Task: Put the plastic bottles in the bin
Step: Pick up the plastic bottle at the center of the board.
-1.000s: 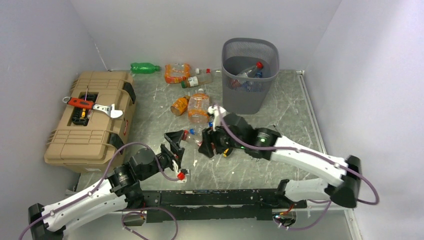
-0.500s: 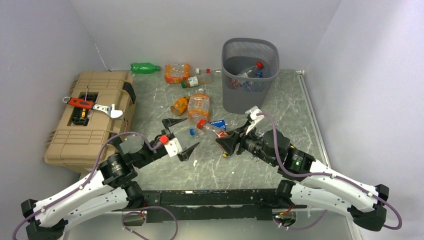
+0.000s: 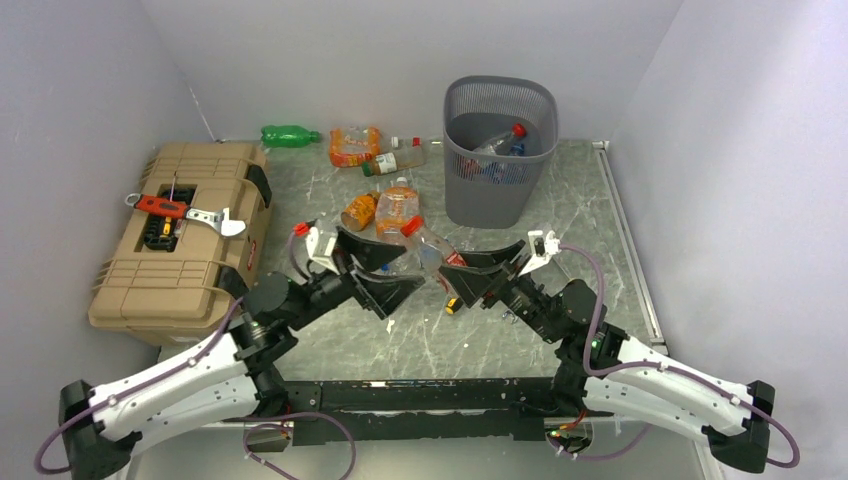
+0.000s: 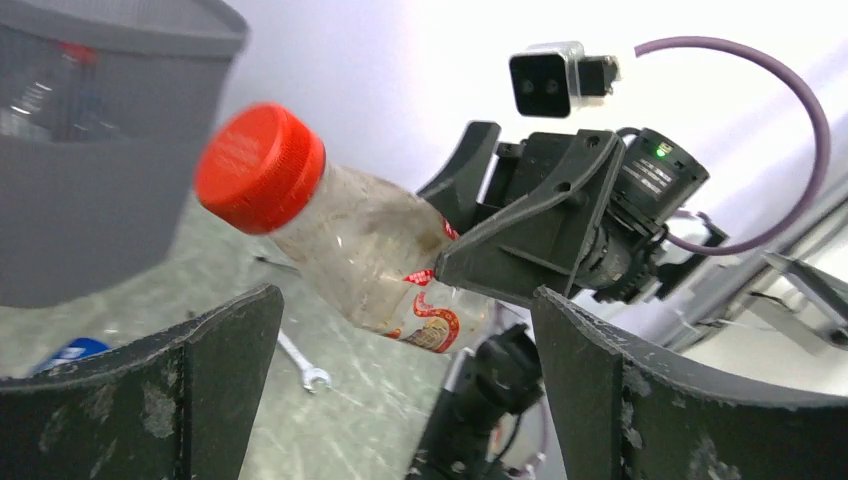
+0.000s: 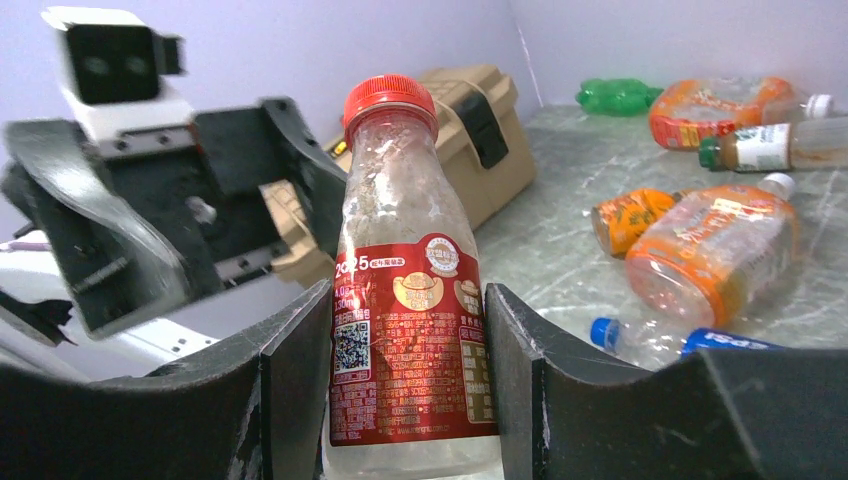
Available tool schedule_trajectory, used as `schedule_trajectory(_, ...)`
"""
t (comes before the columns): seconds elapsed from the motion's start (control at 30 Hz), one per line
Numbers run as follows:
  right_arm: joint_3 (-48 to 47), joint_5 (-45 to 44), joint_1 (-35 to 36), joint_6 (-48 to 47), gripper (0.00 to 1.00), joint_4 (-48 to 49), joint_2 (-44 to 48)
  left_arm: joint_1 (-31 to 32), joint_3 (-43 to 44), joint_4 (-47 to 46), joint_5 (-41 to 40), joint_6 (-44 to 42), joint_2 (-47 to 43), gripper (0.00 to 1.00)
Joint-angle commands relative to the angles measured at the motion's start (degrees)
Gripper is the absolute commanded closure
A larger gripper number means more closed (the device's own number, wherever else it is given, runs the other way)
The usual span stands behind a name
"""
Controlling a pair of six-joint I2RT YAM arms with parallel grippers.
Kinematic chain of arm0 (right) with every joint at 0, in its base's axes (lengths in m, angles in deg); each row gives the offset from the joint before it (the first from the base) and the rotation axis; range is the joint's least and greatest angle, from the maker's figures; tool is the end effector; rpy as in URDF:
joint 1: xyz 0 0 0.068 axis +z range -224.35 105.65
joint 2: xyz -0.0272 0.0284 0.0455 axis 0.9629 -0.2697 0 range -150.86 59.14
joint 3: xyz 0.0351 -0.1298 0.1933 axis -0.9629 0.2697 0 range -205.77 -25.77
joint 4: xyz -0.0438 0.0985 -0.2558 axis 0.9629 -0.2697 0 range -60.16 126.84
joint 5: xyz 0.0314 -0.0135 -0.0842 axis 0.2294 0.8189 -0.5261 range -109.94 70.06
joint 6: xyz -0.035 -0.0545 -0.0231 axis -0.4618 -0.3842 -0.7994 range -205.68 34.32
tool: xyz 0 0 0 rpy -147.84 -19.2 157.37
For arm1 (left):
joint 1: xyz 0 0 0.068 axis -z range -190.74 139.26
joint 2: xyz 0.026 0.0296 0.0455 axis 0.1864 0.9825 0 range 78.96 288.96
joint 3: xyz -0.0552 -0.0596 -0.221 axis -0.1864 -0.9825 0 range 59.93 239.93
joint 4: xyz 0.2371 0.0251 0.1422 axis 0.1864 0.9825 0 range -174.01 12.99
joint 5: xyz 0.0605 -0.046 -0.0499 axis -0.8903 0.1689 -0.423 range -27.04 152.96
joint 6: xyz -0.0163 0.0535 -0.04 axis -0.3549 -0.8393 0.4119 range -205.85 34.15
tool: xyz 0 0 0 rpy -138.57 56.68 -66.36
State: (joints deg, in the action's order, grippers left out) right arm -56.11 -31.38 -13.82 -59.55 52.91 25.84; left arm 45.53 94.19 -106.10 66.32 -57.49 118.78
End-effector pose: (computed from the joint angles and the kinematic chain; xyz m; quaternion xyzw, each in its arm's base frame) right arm 0.1187 0.1877 0.3126 -0.1084 0.6140 0.4897 0.6094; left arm 0.1294 -0.1997 0.3289 0.1670 0.5745 -0.5523 0.5806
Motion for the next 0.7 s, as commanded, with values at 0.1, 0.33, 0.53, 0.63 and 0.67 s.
schedule_trajectory(0.1, 2.86, 5.41, 0.11, 4.20, 1.00, 15.87, 0.17, -0.63, -0.18, -23.53, 12.17, 15.13, 9.55, 0.03)
schedule_trajectory(0.33, 4.73, 7.98, 0.11, 6.65, 1.00, 18.14, 0.67, -0.64, -0.74, -31.10, 12.11, 15.70, 12.59, 0.30)
schedule_trajectory(0.53, 6.26, 9.37, 0.11, 8.37, 1.00, 19.99, 0.20, -0.64, -2.50, -35.35, 9.88, 15.67, 12.27, 0.48)
schedule_trajectory(0.63, 6.60, 10.21, 0.11, 8.97, 1.00, 20.62, -0.69, -0.64, -1.73, -34.76, 10.30, 15.30, 12.43, 0.48)
schedule_trajectory(0.67, 6.68, 10.37, 0.11, 9.16, 1.00, 20.78, -0.93, -0.59, -1.31, -34.33, 10.73, 15.20, 12.59, 0.49)
